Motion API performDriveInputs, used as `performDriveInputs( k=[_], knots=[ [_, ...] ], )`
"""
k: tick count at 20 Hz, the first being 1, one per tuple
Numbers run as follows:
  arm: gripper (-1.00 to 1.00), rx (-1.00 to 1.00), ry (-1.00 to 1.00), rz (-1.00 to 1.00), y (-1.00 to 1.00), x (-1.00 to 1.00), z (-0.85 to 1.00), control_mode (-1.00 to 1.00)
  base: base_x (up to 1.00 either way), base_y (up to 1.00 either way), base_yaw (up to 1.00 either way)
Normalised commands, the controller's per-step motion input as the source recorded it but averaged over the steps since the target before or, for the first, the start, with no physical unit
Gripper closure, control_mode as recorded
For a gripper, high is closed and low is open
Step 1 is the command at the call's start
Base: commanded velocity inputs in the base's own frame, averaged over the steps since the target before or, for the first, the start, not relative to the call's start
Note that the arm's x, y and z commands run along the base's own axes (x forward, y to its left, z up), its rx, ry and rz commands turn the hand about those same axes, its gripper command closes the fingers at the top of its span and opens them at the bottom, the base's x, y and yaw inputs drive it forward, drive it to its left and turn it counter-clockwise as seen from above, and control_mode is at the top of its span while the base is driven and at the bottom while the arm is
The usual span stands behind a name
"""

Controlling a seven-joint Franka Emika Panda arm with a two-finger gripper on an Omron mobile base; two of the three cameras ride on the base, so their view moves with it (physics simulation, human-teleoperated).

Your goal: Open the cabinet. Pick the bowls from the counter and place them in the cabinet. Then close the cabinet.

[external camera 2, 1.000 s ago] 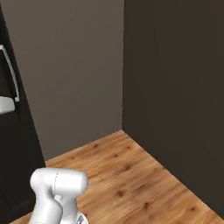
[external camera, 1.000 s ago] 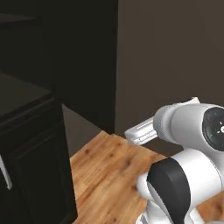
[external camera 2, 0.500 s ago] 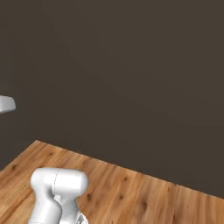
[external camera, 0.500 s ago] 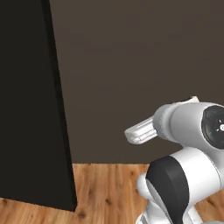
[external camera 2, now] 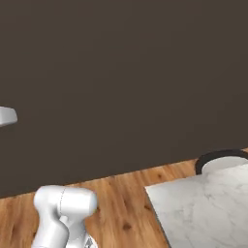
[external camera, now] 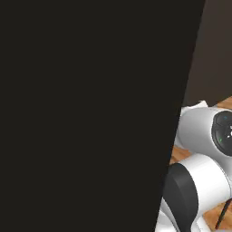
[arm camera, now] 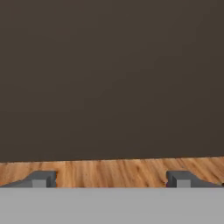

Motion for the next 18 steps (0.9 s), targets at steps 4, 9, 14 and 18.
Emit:
performDriveInputs(
  k=[4, 9, 14, 18],
  knots=[
    [-1.00, 0.00, 0.00, 0.00, 0.00, 0.00, 0.00, 1.00, 0.00, 0.00, -0.98],
    [-1.00, 0.00, 0.00, 0.00, 0.00, 0.00, 0.00, 1.00, 0.00, -0.03, -0.88],
    [-1.00, 0.00, 0.00, 0.00, 0.00, 0.00, 0.00, 1.00, 0.04, 0.00, -0.53],
    [-1.00, 0.00, 0.00, 0.00, 0.00, 0.00, 0.00, 1.00, 0.18, 0.49, -0.08]
  ],
)
